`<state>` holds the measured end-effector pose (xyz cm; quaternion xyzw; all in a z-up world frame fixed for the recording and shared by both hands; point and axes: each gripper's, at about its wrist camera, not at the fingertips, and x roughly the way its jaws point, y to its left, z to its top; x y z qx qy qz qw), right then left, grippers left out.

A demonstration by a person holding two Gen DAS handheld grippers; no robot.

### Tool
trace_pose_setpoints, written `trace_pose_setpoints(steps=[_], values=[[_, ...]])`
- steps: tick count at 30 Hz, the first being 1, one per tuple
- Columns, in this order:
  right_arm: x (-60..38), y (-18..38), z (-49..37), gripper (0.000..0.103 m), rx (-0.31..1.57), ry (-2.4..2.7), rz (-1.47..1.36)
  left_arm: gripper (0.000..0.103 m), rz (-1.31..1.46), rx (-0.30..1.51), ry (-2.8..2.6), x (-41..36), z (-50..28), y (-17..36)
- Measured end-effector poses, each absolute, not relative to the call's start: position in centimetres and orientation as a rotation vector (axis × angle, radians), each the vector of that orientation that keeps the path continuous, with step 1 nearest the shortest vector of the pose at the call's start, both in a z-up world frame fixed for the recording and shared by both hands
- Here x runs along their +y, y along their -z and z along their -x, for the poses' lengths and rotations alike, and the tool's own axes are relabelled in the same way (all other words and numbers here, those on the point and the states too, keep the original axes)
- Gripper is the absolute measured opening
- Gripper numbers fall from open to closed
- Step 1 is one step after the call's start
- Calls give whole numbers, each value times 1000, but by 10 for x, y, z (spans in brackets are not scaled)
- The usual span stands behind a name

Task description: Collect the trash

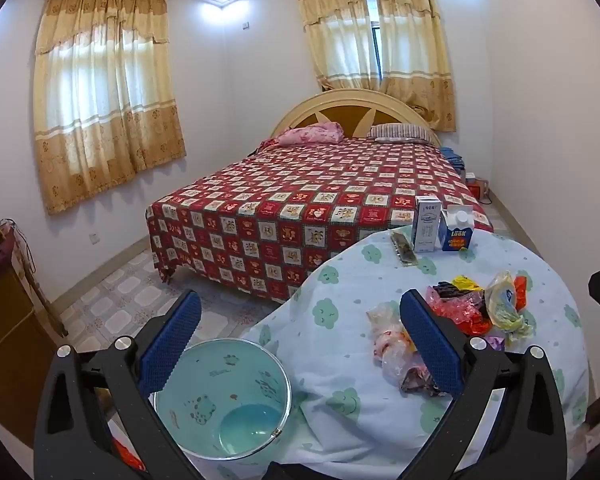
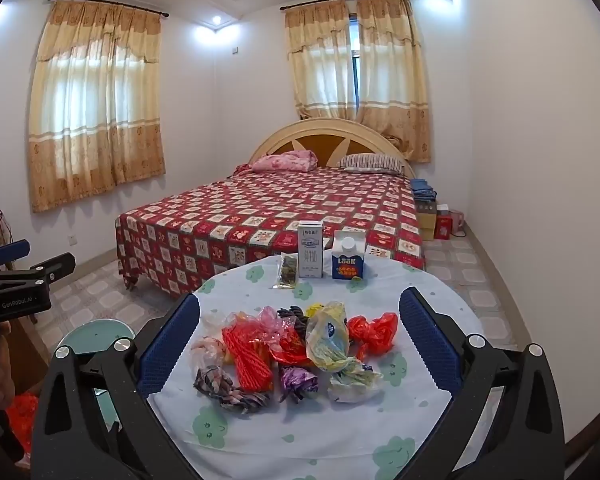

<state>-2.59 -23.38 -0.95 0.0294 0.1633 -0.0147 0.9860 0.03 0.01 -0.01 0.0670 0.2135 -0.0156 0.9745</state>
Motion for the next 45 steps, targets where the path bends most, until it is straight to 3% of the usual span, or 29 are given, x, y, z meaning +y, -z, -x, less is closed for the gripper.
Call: trace_pose_setpoints(steps=[45], values=[[-241,9,25,98,343,56,-86,97,-113,417,-27,16,-7,-7]])
